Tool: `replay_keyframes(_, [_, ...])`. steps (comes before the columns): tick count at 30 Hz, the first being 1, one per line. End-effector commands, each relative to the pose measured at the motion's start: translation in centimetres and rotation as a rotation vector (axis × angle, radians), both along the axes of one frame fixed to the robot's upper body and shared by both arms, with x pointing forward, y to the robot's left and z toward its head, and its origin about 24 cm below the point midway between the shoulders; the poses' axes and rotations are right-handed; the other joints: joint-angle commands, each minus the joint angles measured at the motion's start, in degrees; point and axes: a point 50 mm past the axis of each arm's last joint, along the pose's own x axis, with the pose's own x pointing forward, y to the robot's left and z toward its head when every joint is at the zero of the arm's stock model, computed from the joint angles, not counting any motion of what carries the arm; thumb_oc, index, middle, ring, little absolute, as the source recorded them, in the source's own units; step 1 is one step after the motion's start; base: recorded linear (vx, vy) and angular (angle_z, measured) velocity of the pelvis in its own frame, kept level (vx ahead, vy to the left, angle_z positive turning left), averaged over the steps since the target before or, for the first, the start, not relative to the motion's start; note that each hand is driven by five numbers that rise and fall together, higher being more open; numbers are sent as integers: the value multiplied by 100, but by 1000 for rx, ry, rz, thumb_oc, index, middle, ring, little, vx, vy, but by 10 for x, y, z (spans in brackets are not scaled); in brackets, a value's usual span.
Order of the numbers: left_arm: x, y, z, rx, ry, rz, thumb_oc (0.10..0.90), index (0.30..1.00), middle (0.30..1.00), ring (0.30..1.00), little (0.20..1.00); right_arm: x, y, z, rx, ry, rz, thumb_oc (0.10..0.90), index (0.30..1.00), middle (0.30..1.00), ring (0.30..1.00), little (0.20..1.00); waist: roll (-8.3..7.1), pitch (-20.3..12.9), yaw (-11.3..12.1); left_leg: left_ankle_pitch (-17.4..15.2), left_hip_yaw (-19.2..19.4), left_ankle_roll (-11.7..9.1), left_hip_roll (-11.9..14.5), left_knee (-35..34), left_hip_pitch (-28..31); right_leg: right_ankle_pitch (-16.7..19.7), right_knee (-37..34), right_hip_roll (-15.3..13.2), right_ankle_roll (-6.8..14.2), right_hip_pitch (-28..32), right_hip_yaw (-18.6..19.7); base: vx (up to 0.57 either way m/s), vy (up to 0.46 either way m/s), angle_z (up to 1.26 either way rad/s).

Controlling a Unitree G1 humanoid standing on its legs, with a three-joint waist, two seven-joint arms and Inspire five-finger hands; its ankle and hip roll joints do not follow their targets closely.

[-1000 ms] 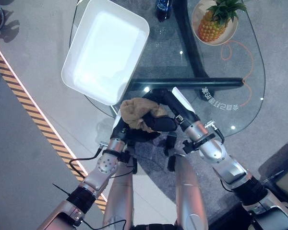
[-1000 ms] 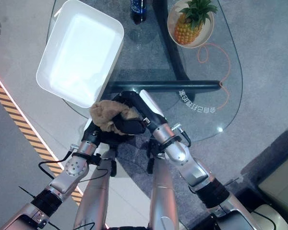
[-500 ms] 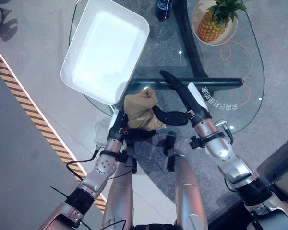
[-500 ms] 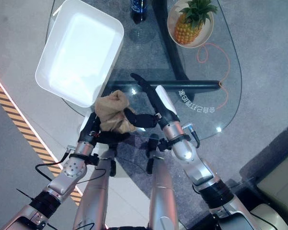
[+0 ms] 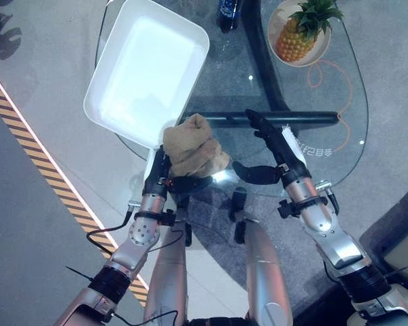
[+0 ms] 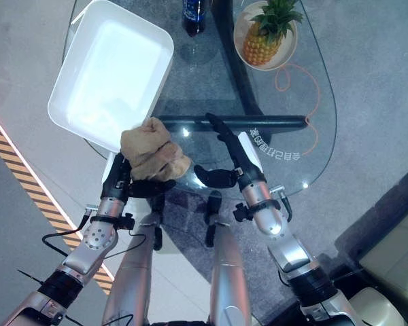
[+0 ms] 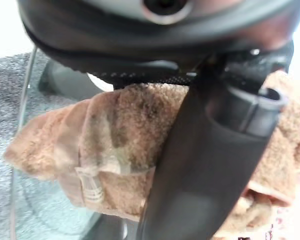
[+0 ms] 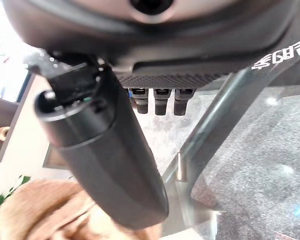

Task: Wipe the table with a cloth and put it in the basket.

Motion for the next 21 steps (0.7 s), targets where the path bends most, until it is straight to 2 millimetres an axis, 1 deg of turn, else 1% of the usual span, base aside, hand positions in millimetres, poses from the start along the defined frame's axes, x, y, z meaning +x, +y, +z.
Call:
replay_keyframes(1, [-20,-2,66,-77,-419,-30,100,300,300,300,200,-12,-5,35,80,-204,9,800,900,900,900,900,84,-132,64,-300,364,336,-176,4,207,197,-104,284,59,218,-85,0,0,0])
replay_keyframes(5, [-26,11,77,-49,-496,29,100,300,300,300,200,-11,-15,22,27,-126,-37,800,900,900,900,900,132,-132,72,-280,375,312,-192,-17,252,151,-103,279,29,256,-74,0,0,0])
replay_keyframes(9, [-29,19,85,-39,-554,77,100,300,300,300,200,-12,-19,10,-19,-55,-33,800,900,900,900,900,181,-132,74,-275,390,283,-193,0,266,108,-76,251,2,261,-58,4,35,-2])
replay_keyframes(13, [-31,30,94,-10,-611,151,100,300,300,300,200,-12,-15,-6,-52,56,16,800,900,900,900,900,247,-132,91,-258,388,258,-212,34,257,58,-17,225,-38,241,-38,10,37,-2])
replay_keyframes(15, [-30,39,99,-6,-634,212,100,300,300,300,200,-11,-13,-14,-64,118,47,800,900,900,900,900,295,-132,103,-237,376,237,-221,62,243,32,8,207,-63,242,-37,12,54,-6])
replay_keyframes(21, [-26,52,106,3,-657,318,100,300,300,300,200,-11,-2,-33,-97,254,121,800,900,900,900,900,366,-132,107,-222,337,205,-228,183,127,-26,103,183,-119,166,-18,11,50,1])
